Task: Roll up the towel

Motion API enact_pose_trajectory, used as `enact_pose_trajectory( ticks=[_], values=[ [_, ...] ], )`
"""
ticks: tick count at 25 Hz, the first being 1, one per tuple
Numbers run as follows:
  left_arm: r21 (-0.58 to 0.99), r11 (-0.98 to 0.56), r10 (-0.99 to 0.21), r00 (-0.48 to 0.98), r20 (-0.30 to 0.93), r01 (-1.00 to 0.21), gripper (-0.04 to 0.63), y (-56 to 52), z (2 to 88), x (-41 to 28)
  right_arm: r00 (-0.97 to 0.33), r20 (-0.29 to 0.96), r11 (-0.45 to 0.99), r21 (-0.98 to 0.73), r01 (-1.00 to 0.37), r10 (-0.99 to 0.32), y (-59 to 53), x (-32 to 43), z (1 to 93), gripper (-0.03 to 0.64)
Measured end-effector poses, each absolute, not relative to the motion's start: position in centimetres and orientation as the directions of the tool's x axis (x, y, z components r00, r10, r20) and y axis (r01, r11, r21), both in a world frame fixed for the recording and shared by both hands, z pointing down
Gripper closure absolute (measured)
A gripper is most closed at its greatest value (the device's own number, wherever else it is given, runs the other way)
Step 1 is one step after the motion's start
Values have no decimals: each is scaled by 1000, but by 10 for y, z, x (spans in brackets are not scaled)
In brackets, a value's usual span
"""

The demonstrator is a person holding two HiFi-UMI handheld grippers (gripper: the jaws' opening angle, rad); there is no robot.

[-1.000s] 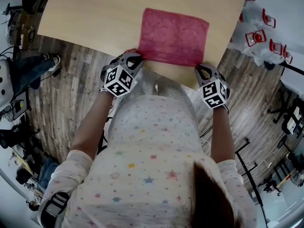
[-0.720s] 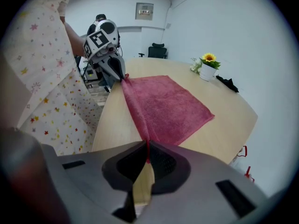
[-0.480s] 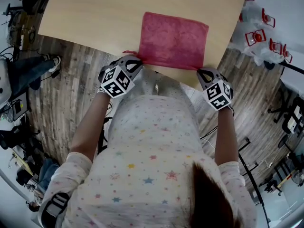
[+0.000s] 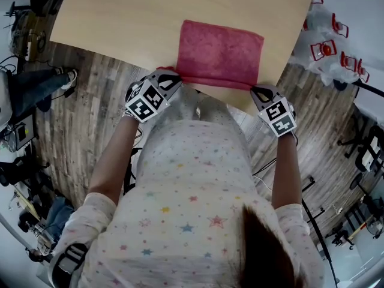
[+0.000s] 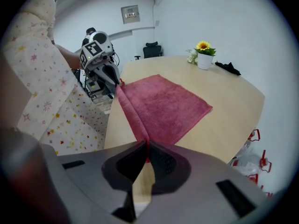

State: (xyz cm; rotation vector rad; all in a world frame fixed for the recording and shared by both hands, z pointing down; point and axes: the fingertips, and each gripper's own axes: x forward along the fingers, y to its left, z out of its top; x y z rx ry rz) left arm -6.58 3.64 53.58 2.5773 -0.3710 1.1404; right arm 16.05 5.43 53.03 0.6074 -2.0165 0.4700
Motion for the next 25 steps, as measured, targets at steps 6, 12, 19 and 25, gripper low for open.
enact_pose_trajectory(
  ticks=[6,12,19,25],
  values=[
    [196,-879,-157,652,741,-434,566,18,537,-68,-410,875,775,-68,-628,-256,39,160,534,592],
    [237,-800,-225,641,734,-552,546,0,543,-71,-374,884,741,-48,-670,-281,34,167,543,575],
    [148,-816,-268,593,759,-558,480,-8,544,-78,-340,885,733,4,-680,-319,26,168,540,522],
    [139,-818,-284,603,746,-558,480,-7,533,-79,-364,863,711,-8,-703,-350,22,169,528,525]
  ],
)
